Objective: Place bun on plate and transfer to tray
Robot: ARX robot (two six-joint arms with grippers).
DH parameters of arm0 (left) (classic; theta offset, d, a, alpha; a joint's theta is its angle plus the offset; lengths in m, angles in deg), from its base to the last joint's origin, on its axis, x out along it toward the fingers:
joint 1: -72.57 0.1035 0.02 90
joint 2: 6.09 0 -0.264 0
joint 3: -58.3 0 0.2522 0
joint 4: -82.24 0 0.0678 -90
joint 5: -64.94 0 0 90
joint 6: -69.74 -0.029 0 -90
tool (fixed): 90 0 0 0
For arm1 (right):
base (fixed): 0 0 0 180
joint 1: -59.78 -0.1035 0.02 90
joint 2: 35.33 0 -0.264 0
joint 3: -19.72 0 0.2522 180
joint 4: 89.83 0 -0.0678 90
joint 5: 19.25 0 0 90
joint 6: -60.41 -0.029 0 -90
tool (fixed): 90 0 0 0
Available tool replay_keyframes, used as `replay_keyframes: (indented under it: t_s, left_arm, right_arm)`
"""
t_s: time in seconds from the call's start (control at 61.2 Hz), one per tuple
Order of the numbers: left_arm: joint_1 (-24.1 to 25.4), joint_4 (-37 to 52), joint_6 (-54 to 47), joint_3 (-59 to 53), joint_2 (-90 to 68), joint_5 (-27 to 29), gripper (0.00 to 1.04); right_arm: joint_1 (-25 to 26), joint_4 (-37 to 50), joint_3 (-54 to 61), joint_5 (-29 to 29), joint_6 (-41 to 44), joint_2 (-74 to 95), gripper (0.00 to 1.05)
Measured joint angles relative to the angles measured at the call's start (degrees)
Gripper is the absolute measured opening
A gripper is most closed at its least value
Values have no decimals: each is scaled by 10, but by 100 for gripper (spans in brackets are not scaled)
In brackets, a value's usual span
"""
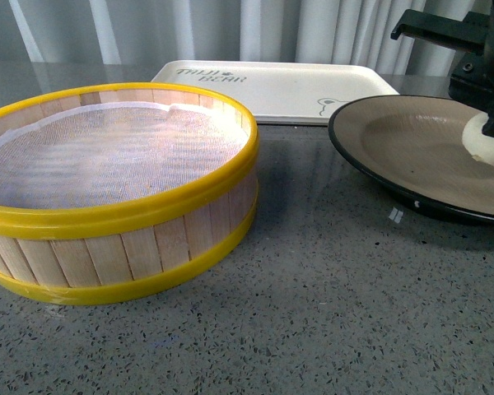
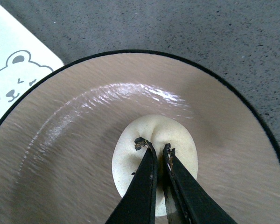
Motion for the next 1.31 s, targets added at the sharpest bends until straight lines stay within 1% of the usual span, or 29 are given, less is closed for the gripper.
replay_keyframes:
  t_s: [0.098, 0.409, 0.556, 0.605, 0.67, 0.85, 0.883, 0.932, 1.03, 1.144, 1.177, 1.242, 1.308]
  left_arm:
    - [6, 0, -14, 0, -2, 10, 4]
    - [26, -33, -23, 0, -2, 2, 4]
    - [26, -48, -30, 1, -2, 0, 4]
    - [26, -53, -30, 2, -2, -2, 10]
    - [26, -58, -26, 7, -2, -6, 22]
    - [28, -65, -12, 22, -2, -13, 47]
    - [28, -66, -10, 24, -2, -14, 54]
    - [30, -67, -7, 27, -2, -14, 61]
    - [34, -70, 4, 31, -2, -22, 83]
    - [42, -70, 17, 36, 1, -33, 100]
    - [44, -69, 21, 36, 3, -35, 100]
    - [53, -67, 37, 36, 14, -39, 98]
    - [63, -61, 43, 33, 31, -38, 98]
  right_arm:
    - [0, 0, 0, 0, 0, 0, 96]
    - [0, 0, 0, 0, 0, 0, 96]
    - [0, 0, 0, 0, 0, 0, 96]
    - [0, 0, 0, 0, 0, 0, 96]
    - [0, 0, 0, 0, 0, 0, 96]
    - [0, 0, 0, 0, 0, 0, 96]
    - [0, 0, 0, 0, 0, 0, 96]
    - [0, 0, 0, 0, 0, 0, 96]
    - [0, 0, 0, 0, 0, 0, 96]
    - [0, 0, 0, 0, 0, 0, 96]
    - [0, 0, 0, 0, 0, 0, 96]
    - [0, 0, 0, 0, 0, 0, 96]
    - [0, 0, 0, 0, 0, 0, 96]
